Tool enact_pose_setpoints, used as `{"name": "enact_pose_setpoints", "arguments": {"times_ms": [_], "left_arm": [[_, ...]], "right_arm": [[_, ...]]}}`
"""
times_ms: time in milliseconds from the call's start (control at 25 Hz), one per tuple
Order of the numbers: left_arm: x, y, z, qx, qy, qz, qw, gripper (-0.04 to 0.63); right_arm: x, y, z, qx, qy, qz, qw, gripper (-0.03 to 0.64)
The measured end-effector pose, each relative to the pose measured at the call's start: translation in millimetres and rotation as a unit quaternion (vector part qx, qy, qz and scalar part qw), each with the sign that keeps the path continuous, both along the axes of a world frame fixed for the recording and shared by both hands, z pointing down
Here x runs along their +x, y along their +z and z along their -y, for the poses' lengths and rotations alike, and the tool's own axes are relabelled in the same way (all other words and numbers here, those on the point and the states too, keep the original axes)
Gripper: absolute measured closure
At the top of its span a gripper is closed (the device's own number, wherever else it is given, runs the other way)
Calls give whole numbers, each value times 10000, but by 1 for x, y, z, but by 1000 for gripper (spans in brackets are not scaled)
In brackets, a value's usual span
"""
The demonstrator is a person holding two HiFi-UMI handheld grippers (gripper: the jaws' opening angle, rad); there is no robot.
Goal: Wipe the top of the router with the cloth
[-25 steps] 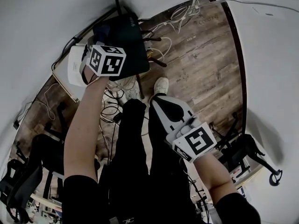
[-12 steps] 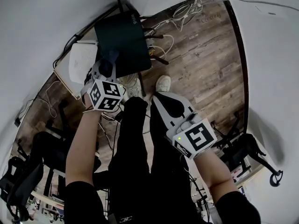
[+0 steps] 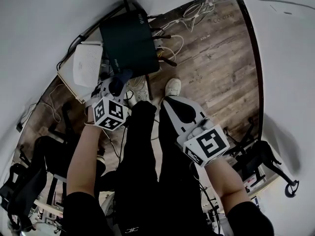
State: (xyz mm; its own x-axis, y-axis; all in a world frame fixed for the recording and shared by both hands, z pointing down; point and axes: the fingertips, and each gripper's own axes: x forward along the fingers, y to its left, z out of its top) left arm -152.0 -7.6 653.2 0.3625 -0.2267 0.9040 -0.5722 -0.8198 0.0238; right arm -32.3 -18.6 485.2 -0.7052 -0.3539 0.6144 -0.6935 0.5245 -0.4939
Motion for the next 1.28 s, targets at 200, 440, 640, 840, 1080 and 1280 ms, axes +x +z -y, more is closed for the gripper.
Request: {"name": "enact_pose_setpoints", "arguments": {"times_ms": [200, 440, 640, 840, 1080, 1280], "left_arm": [[15, 2, -5, -55, 1028, 32, 9947, 537], [28, 4, 1, -427, 1685, -74, 9847, 534], [46, 4, 10, -484, 1992, -179, 9786, 534], [61, 5, 18, -676, 2472, -303, 9661, 534], [77, 6, 22, -1044, 3603, -180, 9268, 532], [96, 7, 30, -1336, 3723, -230, 9182, 534]], "right_arm": [[0, 3, -4, -31, -10, 41, 10000, 617], [9, 6, -5, -66, 53, 49, 10000, 617], [16, 9, -9, -85, 43, 51, 9999, 617], [24, 10, -10, -99, 66, 79, 9999, 617], [33, 13, -12, -128, 79, 104, 9998, 617], [41, 18, -14, -169, 52, 116, 9998, 617]]}}
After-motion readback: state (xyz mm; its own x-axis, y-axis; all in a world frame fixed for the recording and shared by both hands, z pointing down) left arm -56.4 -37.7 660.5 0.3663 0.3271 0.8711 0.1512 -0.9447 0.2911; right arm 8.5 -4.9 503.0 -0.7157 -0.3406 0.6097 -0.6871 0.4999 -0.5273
